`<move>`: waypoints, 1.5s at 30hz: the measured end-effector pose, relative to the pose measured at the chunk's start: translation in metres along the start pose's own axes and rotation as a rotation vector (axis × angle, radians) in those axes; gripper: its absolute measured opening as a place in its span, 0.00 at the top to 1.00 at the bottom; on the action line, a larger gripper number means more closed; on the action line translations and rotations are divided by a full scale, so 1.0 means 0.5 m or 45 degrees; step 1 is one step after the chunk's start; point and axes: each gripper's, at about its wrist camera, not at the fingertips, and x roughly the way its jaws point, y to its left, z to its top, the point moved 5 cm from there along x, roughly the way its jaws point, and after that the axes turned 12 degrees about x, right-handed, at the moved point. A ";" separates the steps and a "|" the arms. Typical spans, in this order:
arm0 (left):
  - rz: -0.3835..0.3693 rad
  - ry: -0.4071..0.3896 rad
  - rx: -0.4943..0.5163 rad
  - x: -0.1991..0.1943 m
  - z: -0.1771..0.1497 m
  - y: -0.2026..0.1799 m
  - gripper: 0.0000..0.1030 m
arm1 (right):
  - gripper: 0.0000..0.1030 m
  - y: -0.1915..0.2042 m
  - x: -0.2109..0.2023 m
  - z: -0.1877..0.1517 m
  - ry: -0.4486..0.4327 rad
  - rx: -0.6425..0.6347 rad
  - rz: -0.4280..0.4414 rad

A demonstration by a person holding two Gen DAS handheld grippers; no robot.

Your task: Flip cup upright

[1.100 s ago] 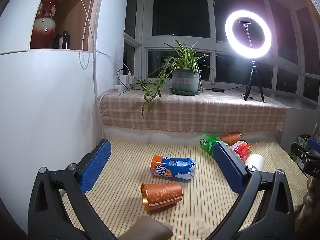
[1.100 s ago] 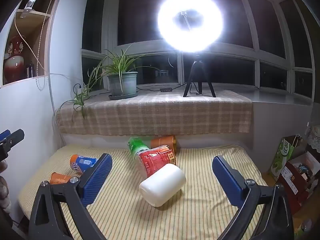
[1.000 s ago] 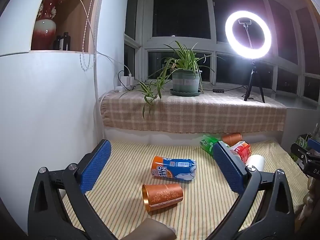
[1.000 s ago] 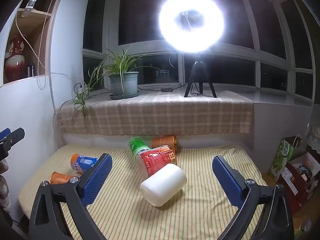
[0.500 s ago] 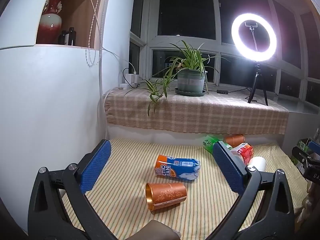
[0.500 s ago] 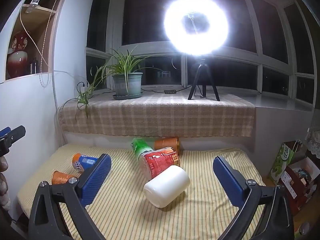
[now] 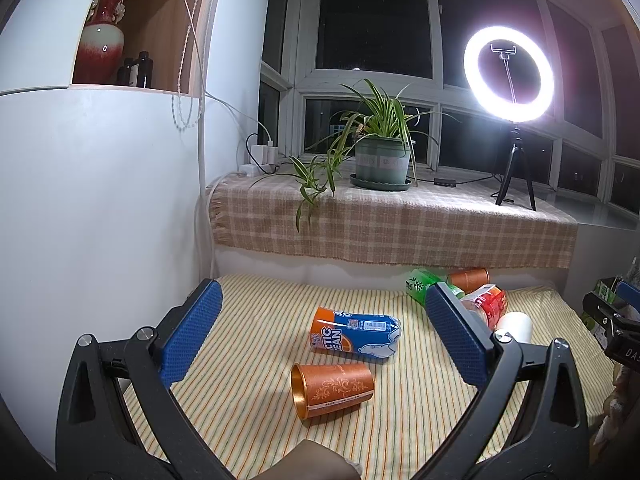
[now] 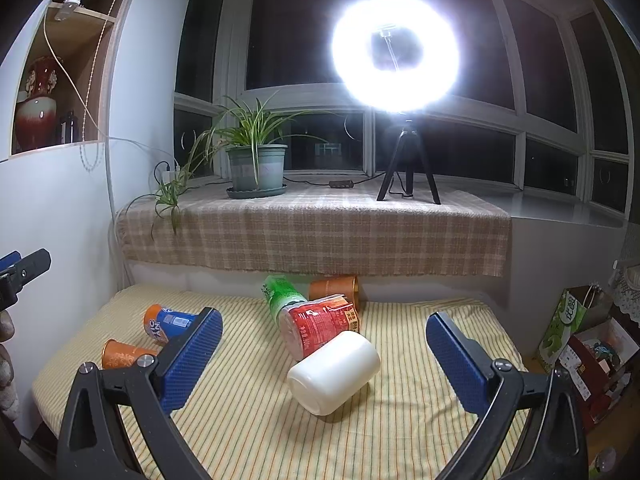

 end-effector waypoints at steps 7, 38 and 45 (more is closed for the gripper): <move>0.000 0.000 0.000 0.001 -0.002 0.000 0.00 | 0.00 -0.004 0.003 -0.003 0.002 0.000 0.000; 0.000 0.006 -0.001 0.002 -0.003 0.003 0.00 | 0.00 0.002 0.016 -0.006 0.001 -0.012 0.000; -0.001 0.010 -0.001 0.002 -0.006 0.004 0.00 | 0.00 0.011 0.027 -0.013 0.013 -0.019 0.012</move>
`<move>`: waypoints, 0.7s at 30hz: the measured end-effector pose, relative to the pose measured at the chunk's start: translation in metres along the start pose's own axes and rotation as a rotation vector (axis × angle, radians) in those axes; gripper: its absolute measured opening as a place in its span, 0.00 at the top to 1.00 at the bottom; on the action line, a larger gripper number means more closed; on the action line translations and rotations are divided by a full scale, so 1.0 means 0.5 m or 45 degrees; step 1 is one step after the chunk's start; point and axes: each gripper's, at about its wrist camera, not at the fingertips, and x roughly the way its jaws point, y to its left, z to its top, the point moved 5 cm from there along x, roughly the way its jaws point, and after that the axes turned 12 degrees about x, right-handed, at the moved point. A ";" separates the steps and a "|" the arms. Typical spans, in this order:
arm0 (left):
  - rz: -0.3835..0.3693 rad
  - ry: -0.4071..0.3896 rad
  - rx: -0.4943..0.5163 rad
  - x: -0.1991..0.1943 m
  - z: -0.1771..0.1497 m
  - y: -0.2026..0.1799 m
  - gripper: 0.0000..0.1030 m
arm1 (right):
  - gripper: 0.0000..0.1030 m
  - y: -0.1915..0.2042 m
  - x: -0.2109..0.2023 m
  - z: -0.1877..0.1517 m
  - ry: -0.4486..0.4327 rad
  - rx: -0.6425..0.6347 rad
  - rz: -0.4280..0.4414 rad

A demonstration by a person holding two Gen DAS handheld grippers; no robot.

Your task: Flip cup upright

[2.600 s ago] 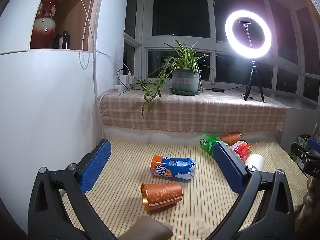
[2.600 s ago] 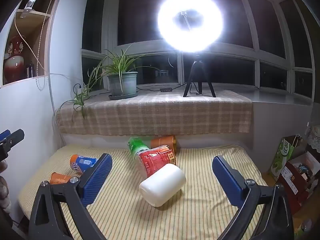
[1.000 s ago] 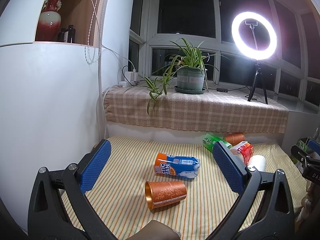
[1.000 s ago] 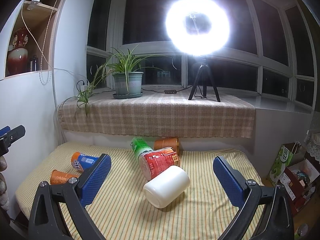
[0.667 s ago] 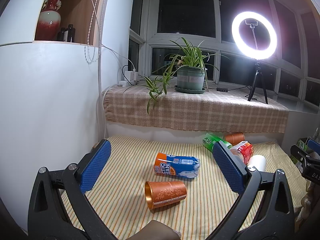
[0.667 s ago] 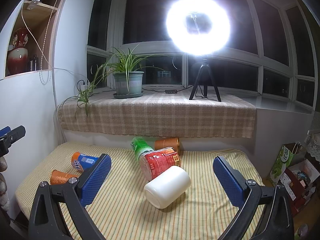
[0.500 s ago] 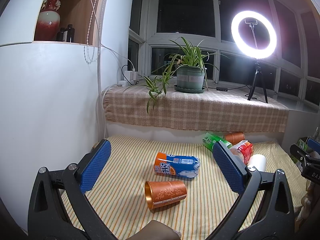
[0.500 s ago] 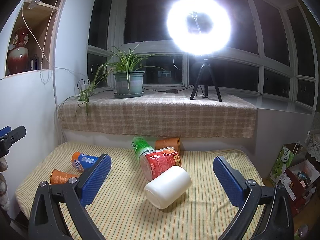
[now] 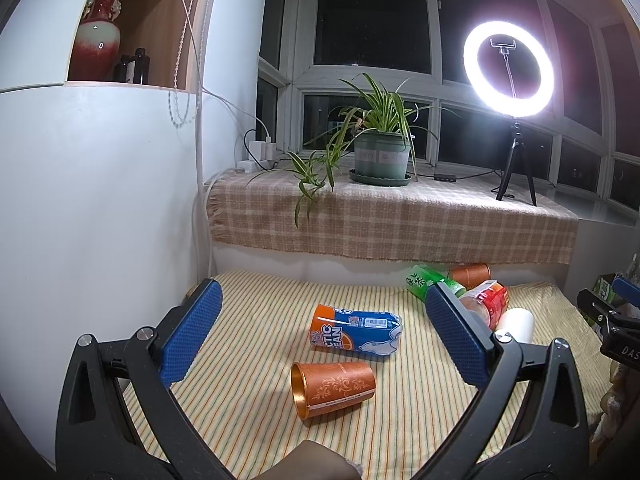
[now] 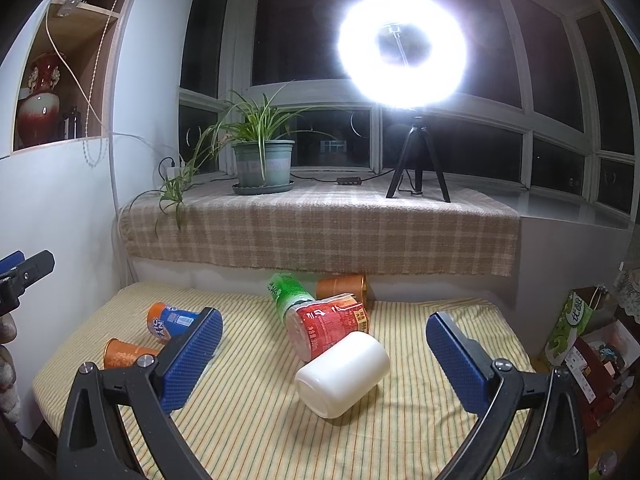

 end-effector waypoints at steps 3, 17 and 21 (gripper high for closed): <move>0.003 0.001 0.001 -0.001 -0.013 -0.004 0.00 | 0.00 0.007 0.001 -0.001 0.006 -0.013 0.011; 0.034 0.038 -0.017 -0.001 -0.026 0.018 0.00 | 0.00 0.064 0.053 -0.003 0.074 -0.086 0.117; 0.062 0.067 -0.029 0.003 -0.036 0.038 0.00 | 0.00 0.098 0.081 -0.001 0.112 -0.139 0.181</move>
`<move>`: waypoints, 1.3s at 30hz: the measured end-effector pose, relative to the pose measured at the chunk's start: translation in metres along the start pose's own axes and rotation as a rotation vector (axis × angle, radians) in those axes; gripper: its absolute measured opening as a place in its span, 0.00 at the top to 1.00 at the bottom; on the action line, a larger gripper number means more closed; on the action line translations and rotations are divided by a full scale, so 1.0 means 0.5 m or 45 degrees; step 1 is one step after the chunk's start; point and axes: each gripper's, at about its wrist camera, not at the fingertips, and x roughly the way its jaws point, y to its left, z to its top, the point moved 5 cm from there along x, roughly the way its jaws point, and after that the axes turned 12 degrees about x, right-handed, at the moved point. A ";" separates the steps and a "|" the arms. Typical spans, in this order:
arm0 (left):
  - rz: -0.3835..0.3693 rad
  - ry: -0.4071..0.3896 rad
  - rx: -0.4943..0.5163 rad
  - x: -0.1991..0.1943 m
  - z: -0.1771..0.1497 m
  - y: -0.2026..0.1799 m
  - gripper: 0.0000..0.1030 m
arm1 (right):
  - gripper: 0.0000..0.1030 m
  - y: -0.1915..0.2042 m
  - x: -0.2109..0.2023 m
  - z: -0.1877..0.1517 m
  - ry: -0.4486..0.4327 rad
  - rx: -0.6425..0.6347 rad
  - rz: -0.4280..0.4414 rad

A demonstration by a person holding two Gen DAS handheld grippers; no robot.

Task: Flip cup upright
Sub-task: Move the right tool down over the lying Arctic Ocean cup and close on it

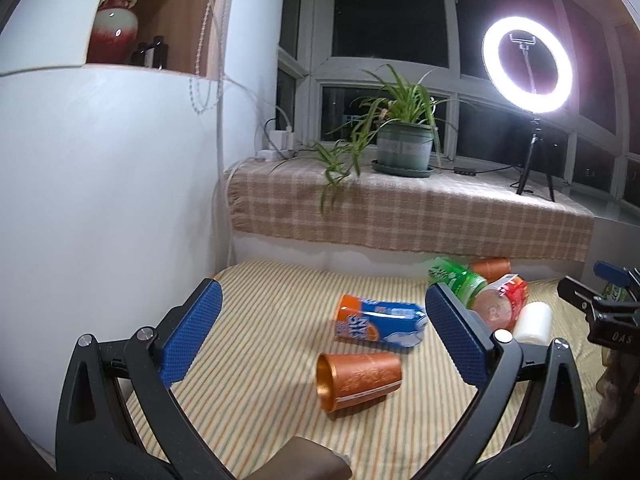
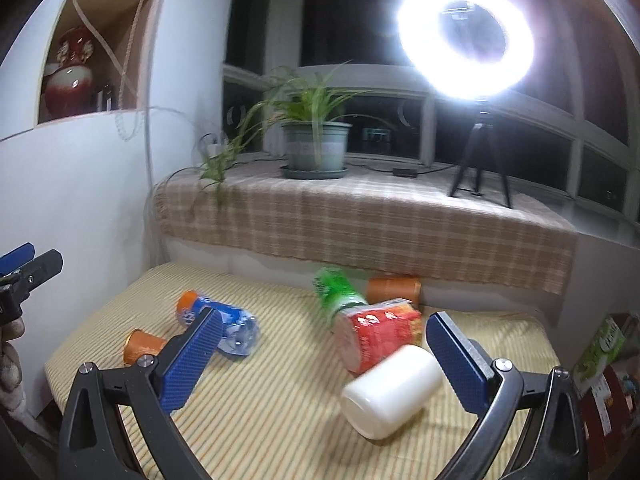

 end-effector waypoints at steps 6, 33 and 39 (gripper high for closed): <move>0.033 0.072 -0.023 0.008 -0.033 0.040 0.00 | 0.00 0.053 0.066 0.007 0.086 -0.070 0.112; 0.058 0.244 -0.095 0.007 -0.128 0.112 0.00 | 0.25 0.295 0.468 -0.125 0.861 -0.708 0.366; 0.058 0.249 -0.102 0.009 -0.131 0.116 0.00 | 0.25 0.327 0.493 -0.161 0.953 -0.852 0.373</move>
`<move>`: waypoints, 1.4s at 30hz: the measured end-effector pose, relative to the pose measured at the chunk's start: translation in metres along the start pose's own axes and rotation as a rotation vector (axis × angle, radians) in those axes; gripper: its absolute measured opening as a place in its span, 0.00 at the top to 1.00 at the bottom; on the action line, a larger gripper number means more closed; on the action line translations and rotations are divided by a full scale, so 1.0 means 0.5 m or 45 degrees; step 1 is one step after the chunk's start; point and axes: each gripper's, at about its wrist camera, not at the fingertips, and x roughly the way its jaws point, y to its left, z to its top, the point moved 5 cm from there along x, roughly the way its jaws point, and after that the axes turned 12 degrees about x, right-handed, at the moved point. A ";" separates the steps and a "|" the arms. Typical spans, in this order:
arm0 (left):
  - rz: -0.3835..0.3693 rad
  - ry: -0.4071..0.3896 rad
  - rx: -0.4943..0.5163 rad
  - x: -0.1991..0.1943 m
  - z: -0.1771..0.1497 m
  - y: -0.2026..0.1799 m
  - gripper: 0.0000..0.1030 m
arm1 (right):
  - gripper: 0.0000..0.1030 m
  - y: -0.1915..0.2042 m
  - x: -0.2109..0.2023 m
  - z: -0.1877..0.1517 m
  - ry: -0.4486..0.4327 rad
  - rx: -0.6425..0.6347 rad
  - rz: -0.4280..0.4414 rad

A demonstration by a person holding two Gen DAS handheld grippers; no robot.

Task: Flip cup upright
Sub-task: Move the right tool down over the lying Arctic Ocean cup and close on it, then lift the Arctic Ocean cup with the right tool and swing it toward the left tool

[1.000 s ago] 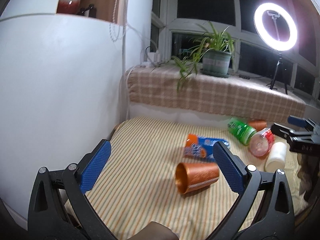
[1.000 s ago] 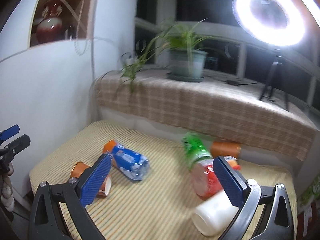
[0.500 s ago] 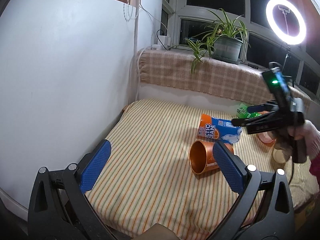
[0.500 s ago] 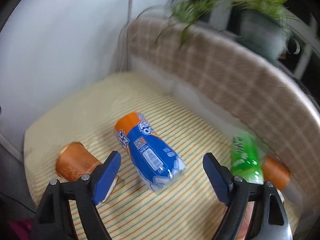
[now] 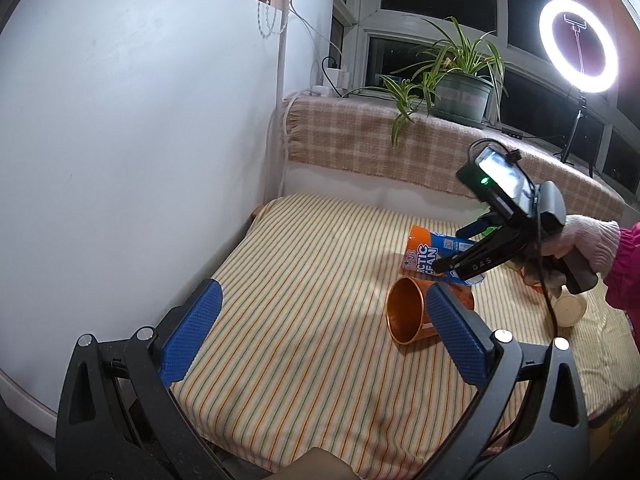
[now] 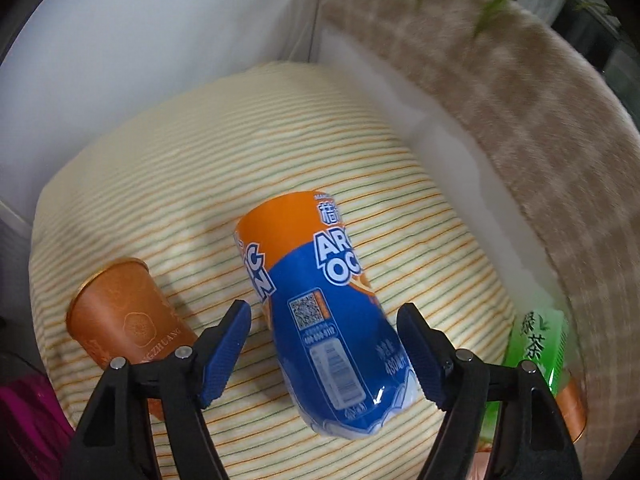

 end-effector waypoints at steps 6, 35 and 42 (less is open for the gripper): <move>0.000 -0.008 0.000 -0.002 0.002 0.003 0.00 | 0.28 -0.006 0.020 0.008 0.049 -0.031 -0.017; -0.143 -0.037 0.059 -0.016 0.041 -0.078 0.00 | 0.36 -0.082 -0.186 -0.149 -0.182 0.493 0.142; -0.325 0.036 0.048 0.004 0.036 -0.133 0.00 | 0.35 -0.057 -0.194 -0.278 -0.157 0.891 0.433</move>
